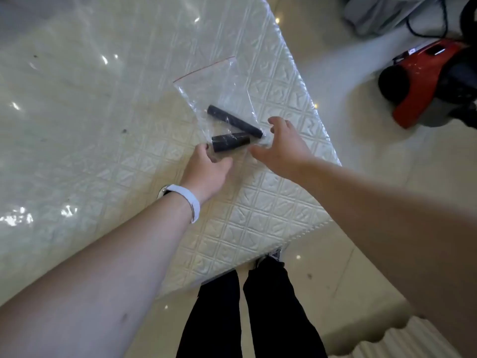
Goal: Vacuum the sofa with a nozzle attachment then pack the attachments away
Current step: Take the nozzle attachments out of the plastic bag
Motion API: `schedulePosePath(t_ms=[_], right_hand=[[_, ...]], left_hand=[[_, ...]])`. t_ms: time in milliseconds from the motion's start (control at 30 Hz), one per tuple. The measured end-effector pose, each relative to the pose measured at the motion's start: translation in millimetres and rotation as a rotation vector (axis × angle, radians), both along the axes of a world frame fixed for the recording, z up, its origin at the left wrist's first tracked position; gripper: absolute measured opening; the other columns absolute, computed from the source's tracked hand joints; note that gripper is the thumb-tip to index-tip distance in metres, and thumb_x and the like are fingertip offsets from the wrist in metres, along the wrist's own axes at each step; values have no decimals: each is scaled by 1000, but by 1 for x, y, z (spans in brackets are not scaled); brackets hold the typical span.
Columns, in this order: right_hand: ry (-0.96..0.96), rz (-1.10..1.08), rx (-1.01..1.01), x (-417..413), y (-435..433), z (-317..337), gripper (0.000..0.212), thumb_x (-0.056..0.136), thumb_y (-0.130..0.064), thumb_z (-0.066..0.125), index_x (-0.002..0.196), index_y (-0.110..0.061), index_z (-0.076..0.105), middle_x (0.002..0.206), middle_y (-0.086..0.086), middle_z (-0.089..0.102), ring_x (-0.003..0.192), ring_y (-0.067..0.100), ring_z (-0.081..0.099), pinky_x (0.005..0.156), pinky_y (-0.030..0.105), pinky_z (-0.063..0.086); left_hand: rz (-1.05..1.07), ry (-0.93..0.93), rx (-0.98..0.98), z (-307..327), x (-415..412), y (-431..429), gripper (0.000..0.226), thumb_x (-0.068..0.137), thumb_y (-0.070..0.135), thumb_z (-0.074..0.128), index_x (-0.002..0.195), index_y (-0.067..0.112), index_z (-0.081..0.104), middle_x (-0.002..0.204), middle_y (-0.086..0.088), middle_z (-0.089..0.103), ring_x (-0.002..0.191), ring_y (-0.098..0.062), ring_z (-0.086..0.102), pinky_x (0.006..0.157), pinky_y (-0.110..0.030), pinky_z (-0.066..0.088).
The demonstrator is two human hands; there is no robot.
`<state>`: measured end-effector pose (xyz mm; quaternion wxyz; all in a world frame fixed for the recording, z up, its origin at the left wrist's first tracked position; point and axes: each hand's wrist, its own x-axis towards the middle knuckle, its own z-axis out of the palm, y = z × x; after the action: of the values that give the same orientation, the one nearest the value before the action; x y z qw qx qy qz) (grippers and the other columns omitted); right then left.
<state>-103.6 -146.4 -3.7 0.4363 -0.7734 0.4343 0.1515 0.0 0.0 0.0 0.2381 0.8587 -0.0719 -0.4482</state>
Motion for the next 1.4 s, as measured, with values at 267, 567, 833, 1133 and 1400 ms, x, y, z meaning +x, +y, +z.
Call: schedulePosePath(t_ms=[267, 567, 833, 1133, 1400], right_hand=[[-26, 12, 20, 17, -3, -20, 59, 85, -45, 68, 138, -24, 50, 122, -4, 39, 105, 19, 54, 78, 27, 43], [-85, 23, -30, 15, 8, -32, 37, 80, -27, 71, 109, -21, 49, 108, -4, 47, 101, 22, 49, 74, 29, 36], [-139, -76, 105, 11, 23, -20, 39, 75, -31, 76, 107, -23, 55, 105, 0, 61, 85, 16, 59, 64, 29, 40], [-314, -217, 158, 5, 33, 46, 31, 80, -18, 71, 105, -24, 53, 77, -11, 60, 66, 10, 58, 63, 29, 48], [-352, -289, 106, -3, 43, 122, 41, 81, -15, 71, 106, -37, 46, 83, -16, 62, 77, 1, 61, 65, 19, 48]], left_hand=[[235, -12, -97, -22, 9, -24, 43, 90, 50, 61, 119, 22, 47, 107, 4, 59, 88, -19, 62, 78, -37, 51], [275, -6, -150, -23, 7, -37, 29, 90, 36, 63, 115, 24, 55, 100, 6, 64, 80, -10, 60, 63, -26, 44], [385, 68, -281, -17, -9, -41, 48, 85, 19, 72, 128, 19, 52, 108, 6, 66, 100, -11, 65, 85, -27, 52], [484, 146, -478, 39, -5, -38, 44, 84, 9, 74, 124, 15, 55, 100, -2, 71, 93, -17, 73, 79, -32, 60], [347, 268, -555, 113, 8, -45, 15, 89, 11, 71, 101, 7, 63, 92, -13, 71, 78, -22, 71, 69, -34, 60]])
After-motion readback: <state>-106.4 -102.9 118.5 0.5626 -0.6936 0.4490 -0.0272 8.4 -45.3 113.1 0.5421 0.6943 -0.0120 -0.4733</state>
